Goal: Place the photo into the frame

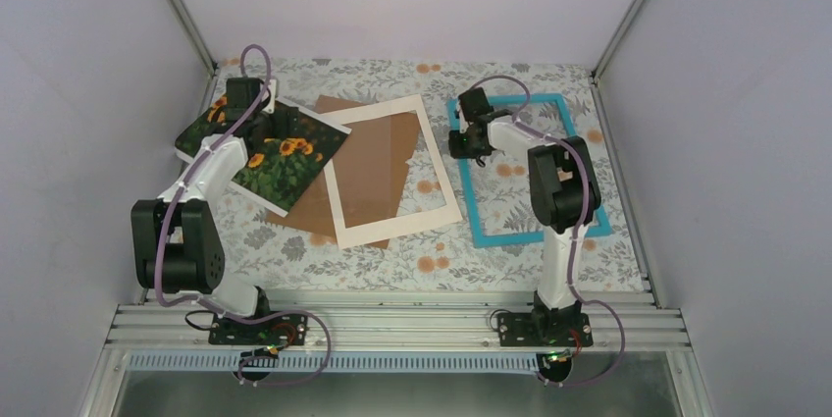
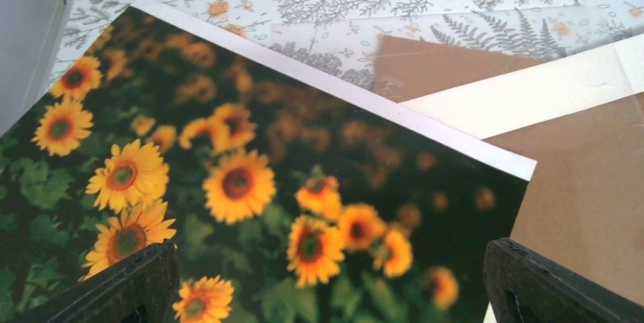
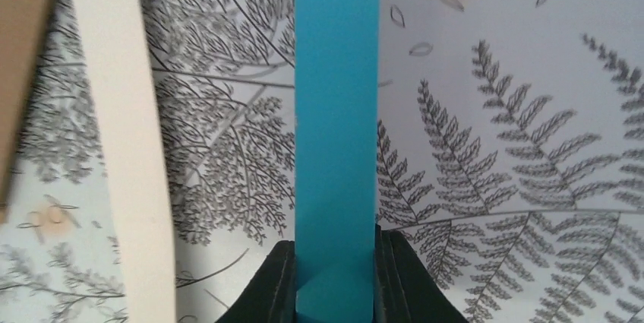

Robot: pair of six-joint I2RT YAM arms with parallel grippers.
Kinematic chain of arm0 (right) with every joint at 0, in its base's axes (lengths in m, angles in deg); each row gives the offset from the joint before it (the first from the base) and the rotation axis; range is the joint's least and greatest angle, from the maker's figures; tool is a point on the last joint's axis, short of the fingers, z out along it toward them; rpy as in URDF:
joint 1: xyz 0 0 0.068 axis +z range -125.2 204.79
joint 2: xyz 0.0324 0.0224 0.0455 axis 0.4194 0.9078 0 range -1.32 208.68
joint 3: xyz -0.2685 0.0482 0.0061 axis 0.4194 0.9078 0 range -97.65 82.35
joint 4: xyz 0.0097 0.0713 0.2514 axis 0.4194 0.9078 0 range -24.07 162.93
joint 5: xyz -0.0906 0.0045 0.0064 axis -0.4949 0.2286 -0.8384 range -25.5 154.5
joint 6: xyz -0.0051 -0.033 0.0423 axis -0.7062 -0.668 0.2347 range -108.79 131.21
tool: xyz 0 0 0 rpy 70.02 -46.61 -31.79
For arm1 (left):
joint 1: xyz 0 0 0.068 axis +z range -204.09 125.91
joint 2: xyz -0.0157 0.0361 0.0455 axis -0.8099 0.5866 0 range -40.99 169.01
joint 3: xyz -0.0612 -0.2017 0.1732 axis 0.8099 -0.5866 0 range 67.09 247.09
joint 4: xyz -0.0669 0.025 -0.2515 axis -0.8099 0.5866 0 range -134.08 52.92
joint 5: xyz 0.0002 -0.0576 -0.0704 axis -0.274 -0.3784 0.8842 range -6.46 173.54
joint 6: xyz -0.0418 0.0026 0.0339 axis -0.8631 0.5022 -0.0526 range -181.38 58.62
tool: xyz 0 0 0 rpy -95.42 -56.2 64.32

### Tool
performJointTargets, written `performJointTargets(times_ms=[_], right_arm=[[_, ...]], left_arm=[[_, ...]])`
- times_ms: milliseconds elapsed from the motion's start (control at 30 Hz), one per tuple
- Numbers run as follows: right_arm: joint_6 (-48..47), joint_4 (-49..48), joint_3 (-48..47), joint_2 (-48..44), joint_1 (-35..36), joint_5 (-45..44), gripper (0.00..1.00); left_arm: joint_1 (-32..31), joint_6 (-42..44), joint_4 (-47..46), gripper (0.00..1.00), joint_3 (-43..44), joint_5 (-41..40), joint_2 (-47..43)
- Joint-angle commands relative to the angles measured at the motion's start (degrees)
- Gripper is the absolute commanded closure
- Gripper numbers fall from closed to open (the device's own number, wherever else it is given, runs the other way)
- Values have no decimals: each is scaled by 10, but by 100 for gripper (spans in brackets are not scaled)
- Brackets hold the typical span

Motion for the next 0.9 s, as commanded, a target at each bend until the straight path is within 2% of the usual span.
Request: performJointTargets(times_ms=[0, 333, 467, 600, 700, 867], right_arm=[[-29, 32, -57, -15, -29, 73, 96], [-91, -4, -110, -176, -77, 218, 97], [-101, -41, -143, -221, -99, 331, 97], [-61, -124, -186, -247, -108, 429, 97], [-8, -218, -200, -259, -109, 505, 97], [139, -394, -214, -257, -108, 583, 97]], left_arm=[[-9, -14, 30, 0, 50, 25, 20], [-37, -8, 19, 0, 148, 141, 41], [-48, -4, 6, 0, 210, 213, 59], [-55, -18, -33, 0, 261, 334, 64], [-61, -43, -91, 0, 284, 467, 64], [-85, -170, -247, 0, 279, 639, 65]])
